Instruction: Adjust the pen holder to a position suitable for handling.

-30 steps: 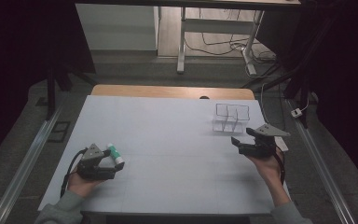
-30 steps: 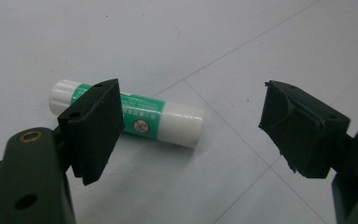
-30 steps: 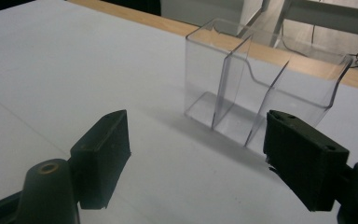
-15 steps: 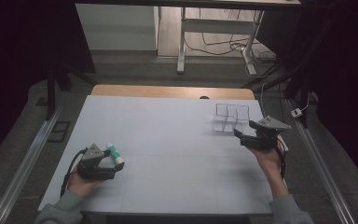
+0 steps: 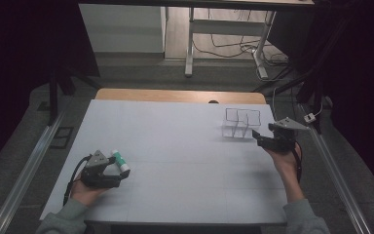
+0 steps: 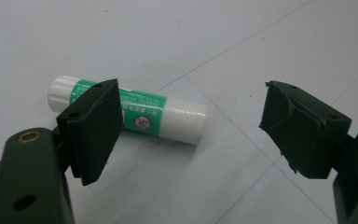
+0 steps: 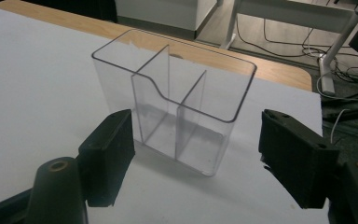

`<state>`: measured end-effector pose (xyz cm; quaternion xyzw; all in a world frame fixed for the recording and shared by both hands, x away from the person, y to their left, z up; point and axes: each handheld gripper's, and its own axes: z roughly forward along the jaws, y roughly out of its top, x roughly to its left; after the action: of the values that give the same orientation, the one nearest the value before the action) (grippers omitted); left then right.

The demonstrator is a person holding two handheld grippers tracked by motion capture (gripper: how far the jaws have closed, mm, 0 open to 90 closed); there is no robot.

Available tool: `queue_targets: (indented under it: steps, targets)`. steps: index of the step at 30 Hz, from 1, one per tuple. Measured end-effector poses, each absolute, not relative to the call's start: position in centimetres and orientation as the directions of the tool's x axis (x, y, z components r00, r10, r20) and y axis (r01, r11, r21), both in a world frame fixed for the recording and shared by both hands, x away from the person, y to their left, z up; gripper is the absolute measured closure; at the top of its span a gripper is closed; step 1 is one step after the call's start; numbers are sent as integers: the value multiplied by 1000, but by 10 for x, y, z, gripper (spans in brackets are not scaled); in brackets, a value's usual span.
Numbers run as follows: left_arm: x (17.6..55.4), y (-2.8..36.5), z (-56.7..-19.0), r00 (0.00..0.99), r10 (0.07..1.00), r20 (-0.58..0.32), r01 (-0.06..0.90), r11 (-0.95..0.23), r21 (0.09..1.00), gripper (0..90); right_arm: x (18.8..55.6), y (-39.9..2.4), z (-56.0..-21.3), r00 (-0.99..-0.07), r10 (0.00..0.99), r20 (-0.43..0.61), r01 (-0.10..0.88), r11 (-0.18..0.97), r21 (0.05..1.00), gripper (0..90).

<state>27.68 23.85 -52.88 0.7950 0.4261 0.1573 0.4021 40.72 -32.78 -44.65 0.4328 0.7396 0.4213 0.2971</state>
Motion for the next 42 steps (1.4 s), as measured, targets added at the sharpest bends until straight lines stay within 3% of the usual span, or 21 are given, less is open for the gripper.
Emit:
queue_targets:
  steps: [15,27,32,34,40,42]
  targets:
    - [278,238,-530,587,804,-92,556,-318,768,202,422,-343,-448,-373,924,-82,426,250,869,291]
    - [278,238,-530,592,801,-89,555,-325,766,202,436,-352,-453,-329,941,-75,435,222,872,393]
    - [278,238,-530,592,801,-90,556,-325,765,202,443,-355,-458,-310,945,-101,452,240,859,527]
    - [278,238,-531,592,801,-89,556,-326,764,202,449,-356,-462,-322,942,-92,466,242,851,659]
    - [278,238,-531,590,802,-89,558,-326,763,203,458,-352,-469,-359,928,-97,486,275,830,864]
    - [278,238,-531,591,802,-89,559,-327,762,202,461,-351,-470,-368,923,-110,484,291,825,884]
